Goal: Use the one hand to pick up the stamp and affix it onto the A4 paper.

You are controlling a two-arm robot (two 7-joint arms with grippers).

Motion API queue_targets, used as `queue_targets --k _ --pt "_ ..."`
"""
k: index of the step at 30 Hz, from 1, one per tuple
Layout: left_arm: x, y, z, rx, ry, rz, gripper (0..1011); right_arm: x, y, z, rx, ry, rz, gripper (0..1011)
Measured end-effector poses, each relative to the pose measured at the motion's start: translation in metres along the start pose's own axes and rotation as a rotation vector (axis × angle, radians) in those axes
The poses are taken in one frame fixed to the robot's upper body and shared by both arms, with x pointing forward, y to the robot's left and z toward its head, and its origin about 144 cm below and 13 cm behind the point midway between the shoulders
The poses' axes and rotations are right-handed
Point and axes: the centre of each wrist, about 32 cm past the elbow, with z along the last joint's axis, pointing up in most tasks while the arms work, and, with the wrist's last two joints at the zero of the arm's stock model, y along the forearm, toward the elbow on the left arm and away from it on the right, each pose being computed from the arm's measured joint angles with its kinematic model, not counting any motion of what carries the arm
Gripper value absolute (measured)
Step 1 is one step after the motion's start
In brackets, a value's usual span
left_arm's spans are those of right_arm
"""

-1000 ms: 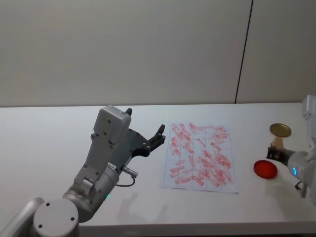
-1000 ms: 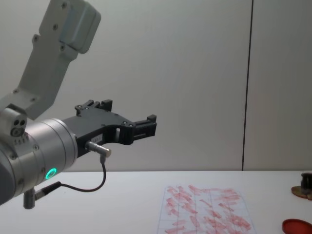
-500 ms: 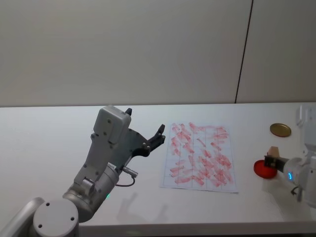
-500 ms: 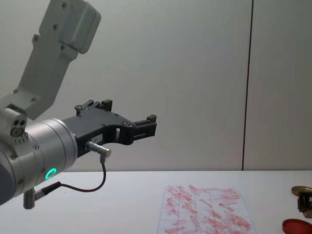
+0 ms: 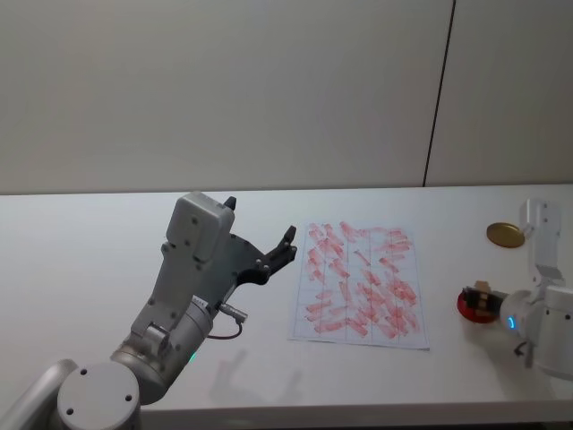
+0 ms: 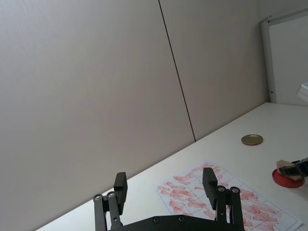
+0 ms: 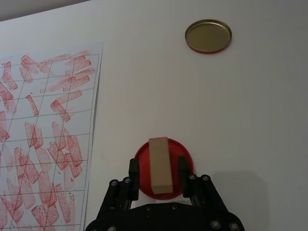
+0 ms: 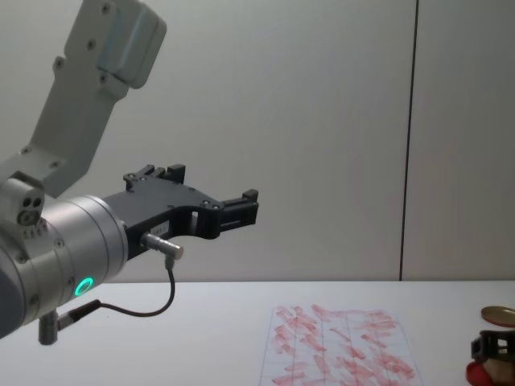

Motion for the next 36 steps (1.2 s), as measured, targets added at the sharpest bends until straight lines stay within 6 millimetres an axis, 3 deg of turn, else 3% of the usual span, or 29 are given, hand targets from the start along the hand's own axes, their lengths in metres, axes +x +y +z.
queue_targets --k 11,19,36 --pt "0.0 0.0 0.0 0.0 0.0 0.0 993 -0.002 -0.003 0.001 0.059 -0.016 0.002 792" --pt "0.0 0.0 0.0 0.0 0.0 0.0 993 -0.001 -0.015 0.001 0.142 -0.037 0.014 994" --pt "0.0 0.0 0.0 0.0 0.0 0.0 993 0.017 -0.052 -0.015 0.396 -0.133 0.067 1001"
